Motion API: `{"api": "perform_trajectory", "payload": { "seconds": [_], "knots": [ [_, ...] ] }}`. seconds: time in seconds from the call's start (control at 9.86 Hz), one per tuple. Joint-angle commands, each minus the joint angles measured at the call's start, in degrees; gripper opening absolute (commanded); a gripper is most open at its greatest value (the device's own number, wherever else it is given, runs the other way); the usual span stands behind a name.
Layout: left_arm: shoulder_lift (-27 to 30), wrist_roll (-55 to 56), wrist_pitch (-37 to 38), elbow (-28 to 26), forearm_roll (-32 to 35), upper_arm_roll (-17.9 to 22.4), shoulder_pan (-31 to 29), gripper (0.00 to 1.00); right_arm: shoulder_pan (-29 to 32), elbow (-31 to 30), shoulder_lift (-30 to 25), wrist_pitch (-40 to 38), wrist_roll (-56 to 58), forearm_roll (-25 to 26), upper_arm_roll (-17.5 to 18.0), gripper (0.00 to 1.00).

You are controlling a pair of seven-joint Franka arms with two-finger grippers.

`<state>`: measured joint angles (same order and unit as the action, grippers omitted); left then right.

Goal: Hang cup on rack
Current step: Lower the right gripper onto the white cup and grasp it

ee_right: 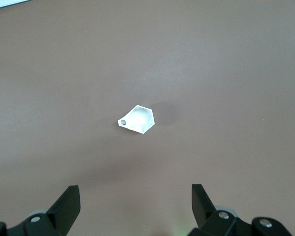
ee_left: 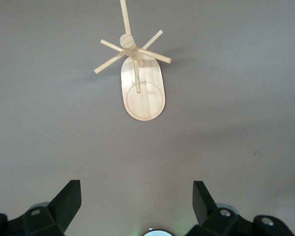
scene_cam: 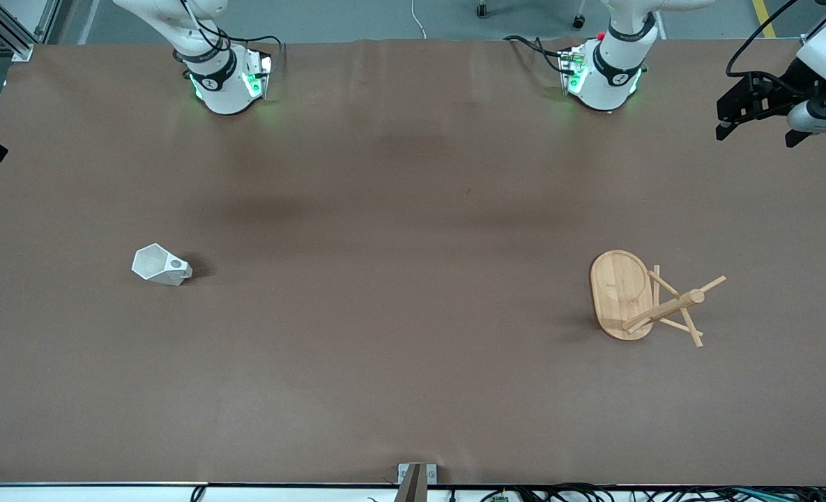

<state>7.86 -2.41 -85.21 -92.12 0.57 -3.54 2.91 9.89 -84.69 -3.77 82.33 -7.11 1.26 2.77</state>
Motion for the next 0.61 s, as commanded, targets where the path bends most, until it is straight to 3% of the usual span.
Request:
{"api": "perform_trajectory", "payload": {
  "seconds": [0.0, 0.3, 0.51],
  "knots": [
    [-1.36, 0.56, 1.27, 0.18, -0.22, -0.41, -0.71, 1.0, 0.04, -0.65, -0.45, 0.03, -0.8, 0.58, 0.31, 1.0],
    [-8.89, -0.32, 1.27, 6.05, 0.66, 0.11, -0.89, 1.0, 0.04, -0.65, -0.45, -0.06, -0.8, 0.58, 0.31, 1.0],
    [-9.97, 0.38, 1.36, 8.09, 2.75, 0.2, -0.71, 1.0, -0.05, -0.65, -0.36, -0.15, -0.71, 0.76, 0.4, 1.0]
  ]
}}
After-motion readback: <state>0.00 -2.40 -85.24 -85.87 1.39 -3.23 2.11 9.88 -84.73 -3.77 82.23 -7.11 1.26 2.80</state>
